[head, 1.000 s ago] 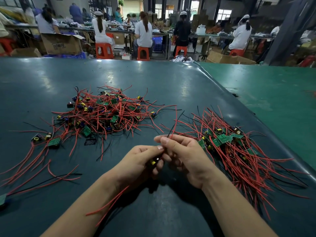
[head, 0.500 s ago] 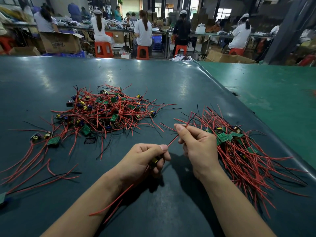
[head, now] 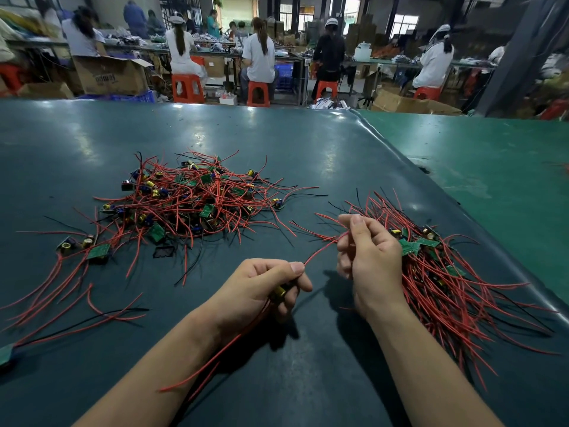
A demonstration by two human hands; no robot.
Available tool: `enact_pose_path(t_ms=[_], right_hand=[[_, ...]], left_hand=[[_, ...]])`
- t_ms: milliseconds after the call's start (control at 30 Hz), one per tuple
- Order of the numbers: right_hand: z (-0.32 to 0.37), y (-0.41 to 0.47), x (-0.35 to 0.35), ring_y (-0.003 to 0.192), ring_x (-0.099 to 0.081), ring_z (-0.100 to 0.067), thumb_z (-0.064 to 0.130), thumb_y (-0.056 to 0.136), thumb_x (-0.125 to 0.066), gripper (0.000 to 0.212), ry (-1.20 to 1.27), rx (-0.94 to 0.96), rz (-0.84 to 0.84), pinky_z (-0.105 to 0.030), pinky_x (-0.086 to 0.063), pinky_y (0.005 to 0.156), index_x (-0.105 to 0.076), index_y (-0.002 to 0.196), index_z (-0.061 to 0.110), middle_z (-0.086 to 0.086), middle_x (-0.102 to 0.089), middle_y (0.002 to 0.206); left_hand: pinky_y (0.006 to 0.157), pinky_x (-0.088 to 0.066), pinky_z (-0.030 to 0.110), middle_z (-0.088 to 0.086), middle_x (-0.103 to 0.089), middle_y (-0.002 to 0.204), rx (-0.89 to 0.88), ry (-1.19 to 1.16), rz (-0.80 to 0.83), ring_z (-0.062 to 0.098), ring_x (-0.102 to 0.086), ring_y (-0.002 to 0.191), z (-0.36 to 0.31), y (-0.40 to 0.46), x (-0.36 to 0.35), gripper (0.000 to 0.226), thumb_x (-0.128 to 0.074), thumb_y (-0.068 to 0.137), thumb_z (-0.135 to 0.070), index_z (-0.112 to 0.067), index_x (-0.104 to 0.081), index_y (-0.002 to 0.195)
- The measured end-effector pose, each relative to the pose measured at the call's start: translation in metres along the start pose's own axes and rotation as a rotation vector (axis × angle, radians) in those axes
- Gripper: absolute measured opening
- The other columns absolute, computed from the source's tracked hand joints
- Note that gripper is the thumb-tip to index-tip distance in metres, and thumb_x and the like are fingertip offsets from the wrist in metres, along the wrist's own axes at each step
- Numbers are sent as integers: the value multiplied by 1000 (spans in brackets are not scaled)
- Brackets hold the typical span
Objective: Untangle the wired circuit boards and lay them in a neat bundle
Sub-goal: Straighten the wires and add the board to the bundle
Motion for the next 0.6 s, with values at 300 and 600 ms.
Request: enact_pose_path(t_ms=[300,600], right_hand=[[-20,-27,-44,37,-30,-6,19,93,-62,19,-110,-202,350,-14,-23,37,-77,81,13,4,-42,45],[-8,4,16,33,-34,-5,19,101,-51,17,102,-160,-85,-13,-25,35,-63,90,12,3,-51,51]], left_hand=[[40,-35,16,3,-50,50,-18,-40,-77,10,-41,39,-1,3,7,28,-59,78,-30,-11,-71,62],[44,-39,20,-3,-44,55,-73,-99,-78,10,-38,44,-2,1,13,27,-66,81,-35,-10,-77,82]])
Point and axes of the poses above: each hand's wrist, its own y-axis towards the middle knuckle, its own x-axis out of the back of the hand, z = x × y, the point moved 10 cm from there along y, towards the middle knuckle
